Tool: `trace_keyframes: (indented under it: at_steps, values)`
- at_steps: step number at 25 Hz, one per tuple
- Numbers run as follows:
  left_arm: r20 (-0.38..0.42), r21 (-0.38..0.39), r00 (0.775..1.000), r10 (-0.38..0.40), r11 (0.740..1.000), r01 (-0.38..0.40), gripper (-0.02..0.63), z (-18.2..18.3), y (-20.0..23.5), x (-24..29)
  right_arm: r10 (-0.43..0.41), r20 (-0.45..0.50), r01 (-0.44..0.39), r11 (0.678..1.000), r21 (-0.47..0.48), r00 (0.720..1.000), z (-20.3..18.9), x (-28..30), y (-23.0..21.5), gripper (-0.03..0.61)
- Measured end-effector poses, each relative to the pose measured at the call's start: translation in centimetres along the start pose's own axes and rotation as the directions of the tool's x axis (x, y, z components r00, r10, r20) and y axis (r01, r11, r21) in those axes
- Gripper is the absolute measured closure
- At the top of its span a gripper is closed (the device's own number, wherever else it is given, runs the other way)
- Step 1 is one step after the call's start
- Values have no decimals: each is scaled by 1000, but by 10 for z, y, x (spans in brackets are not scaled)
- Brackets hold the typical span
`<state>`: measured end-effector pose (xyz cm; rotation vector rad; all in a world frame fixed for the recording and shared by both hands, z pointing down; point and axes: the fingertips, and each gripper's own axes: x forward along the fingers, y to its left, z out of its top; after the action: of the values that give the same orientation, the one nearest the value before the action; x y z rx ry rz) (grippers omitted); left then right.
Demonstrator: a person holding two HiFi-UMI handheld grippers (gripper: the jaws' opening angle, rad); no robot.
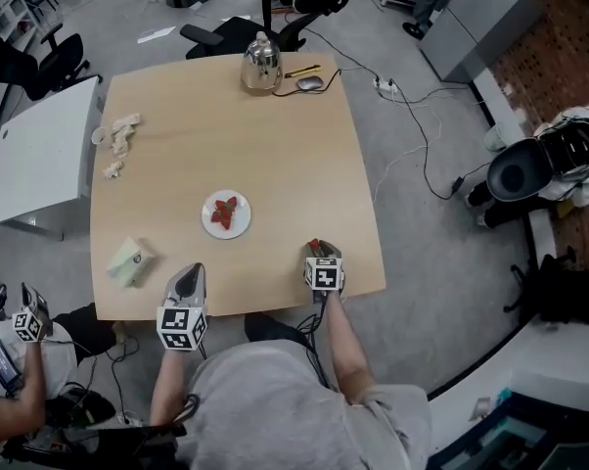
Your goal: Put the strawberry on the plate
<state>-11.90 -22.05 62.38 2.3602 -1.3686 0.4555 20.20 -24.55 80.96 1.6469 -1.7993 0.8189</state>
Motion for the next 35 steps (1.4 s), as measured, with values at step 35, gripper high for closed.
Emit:
trace_keyframes:
  at_steps: [35]
  values:
    - [7, -63, 994, 106, 992, -105, 595, -15, 34, -19, 192, 115, -171, 970, -172, 975, 62, 13, 86, 439]
